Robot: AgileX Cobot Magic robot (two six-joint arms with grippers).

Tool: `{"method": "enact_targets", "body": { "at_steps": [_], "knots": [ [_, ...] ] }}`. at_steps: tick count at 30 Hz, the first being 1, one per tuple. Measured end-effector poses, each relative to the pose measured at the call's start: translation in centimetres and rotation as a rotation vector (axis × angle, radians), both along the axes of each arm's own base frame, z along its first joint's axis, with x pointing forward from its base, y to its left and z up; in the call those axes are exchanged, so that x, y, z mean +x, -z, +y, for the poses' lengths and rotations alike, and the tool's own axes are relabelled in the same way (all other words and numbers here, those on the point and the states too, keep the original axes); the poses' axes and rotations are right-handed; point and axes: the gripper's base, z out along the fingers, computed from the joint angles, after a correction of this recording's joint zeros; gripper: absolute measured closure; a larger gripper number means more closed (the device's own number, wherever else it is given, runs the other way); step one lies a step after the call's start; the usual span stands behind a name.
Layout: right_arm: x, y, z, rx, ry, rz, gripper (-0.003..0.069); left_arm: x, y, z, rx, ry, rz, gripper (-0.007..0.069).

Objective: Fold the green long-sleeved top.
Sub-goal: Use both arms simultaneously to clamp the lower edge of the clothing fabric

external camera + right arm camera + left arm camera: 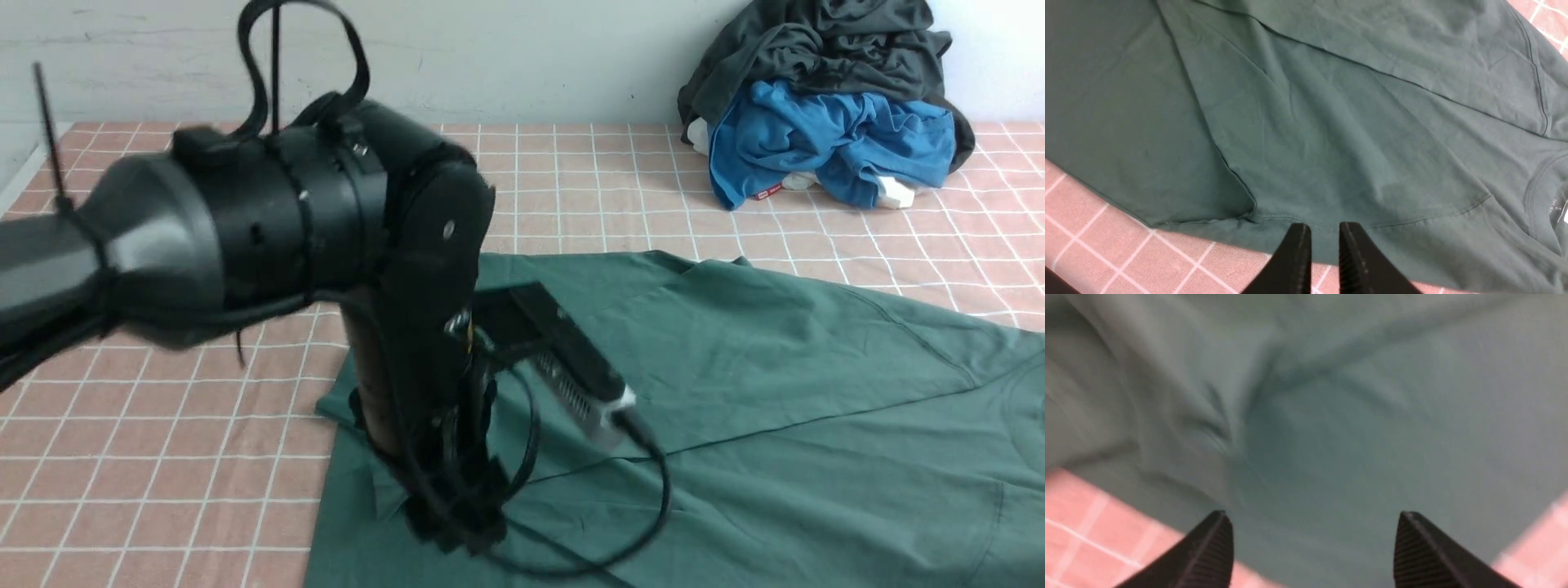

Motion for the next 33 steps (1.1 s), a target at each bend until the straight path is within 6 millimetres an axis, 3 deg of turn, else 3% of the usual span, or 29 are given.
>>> {"method": "enact_targets", "body": {
  "at_steps": [5,10,20,33],
  "knots": [
    [0.1,-0.1,0.0,0.006,0.0,-0.011,0.0472,-6.5,4.5,1.6,0.133,0.223,0.141,0.017],
    [0.2,-0.2,0.1,0.018,-0.001,-0.034,0.0419,-9.2,7.9,2.1,0.171,0.316,0.168,0.017],
    [0.3,-0.3,0.2,0.025,-0.002,-0.048,0.0411,-9.3,10.6,1.7,0.156,0.325,0.112,0.017],
    [0.3,-0.4,0.2,0.027,-0.002,-0.05,0.041,-7.8,10.4,1.2,0.257,0.251,0.047,0.017]
  ]
}}
